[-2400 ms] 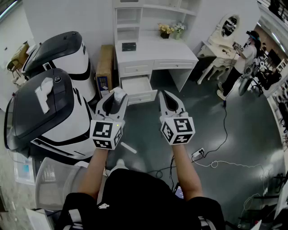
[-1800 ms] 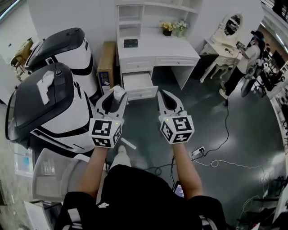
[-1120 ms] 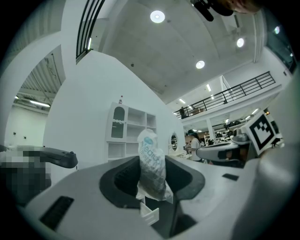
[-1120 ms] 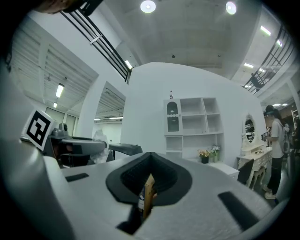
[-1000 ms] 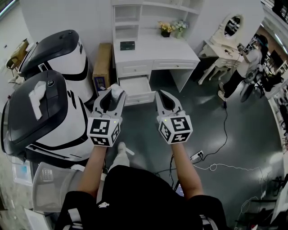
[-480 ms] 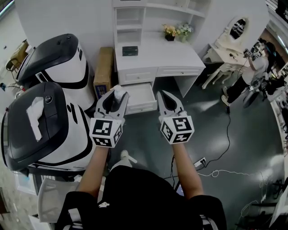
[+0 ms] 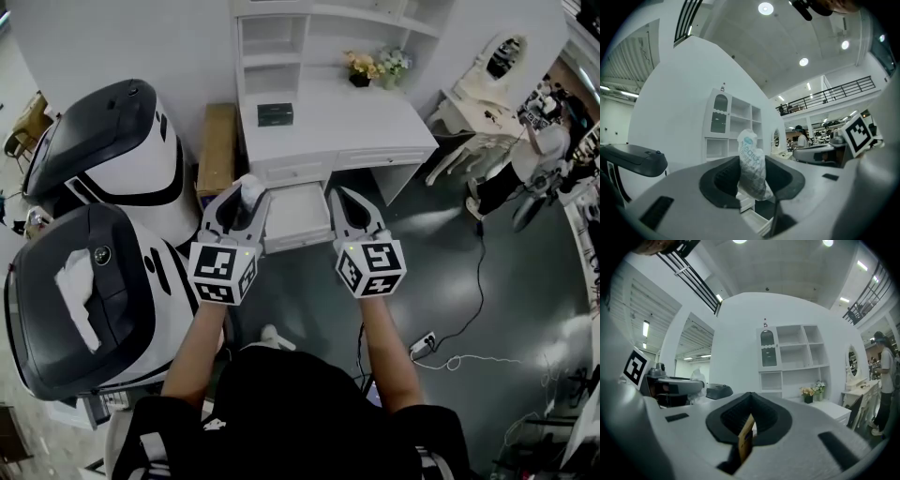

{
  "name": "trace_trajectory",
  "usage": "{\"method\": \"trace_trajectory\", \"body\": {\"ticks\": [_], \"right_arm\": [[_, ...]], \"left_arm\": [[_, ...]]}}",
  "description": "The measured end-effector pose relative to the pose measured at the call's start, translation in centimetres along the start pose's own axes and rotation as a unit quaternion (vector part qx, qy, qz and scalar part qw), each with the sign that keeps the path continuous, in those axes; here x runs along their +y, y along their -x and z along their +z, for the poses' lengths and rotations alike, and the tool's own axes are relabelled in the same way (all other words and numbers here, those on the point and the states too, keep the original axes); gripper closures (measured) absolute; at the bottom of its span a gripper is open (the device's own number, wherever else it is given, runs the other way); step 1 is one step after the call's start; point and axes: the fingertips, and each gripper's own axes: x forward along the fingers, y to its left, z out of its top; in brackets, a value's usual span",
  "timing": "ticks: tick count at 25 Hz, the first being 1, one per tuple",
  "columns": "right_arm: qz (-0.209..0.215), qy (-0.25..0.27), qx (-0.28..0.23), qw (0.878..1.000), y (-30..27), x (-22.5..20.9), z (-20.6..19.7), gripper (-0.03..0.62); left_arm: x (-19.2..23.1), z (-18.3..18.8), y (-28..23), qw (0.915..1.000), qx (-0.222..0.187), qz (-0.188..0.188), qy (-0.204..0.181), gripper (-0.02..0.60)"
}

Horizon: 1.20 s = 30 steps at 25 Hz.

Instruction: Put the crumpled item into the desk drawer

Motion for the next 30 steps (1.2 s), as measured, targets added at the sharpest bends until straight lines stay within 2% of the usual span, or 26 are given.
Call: {"method": "trace_trajectory", "body": {"ticks": [11, 20, 30], "right_arm": [[-0.012, 0.002, 0.017, 1.000, -7.2, 1.0, -1.7, 0.601], [-0.013, 0.001, 0.023, 1.000, -9.0, 0.4, -2.9, 0.601], [0.000, -0.005, 0.028, 1.000, -13.1, -3.0, -3.9, 0.601]], "left_arm": [[5.8, -1.5, -3.8, 0.9997, 0.009, -0.019, 0.012, 0.442], [6.6, -3.2, -5.2, 0.9995, 0.022, -0.021, 0.009, 0.442], [7.6, -4.6, -9.9, 0.9995, 0.029, -0.009, 0.009, 0.442]]}}
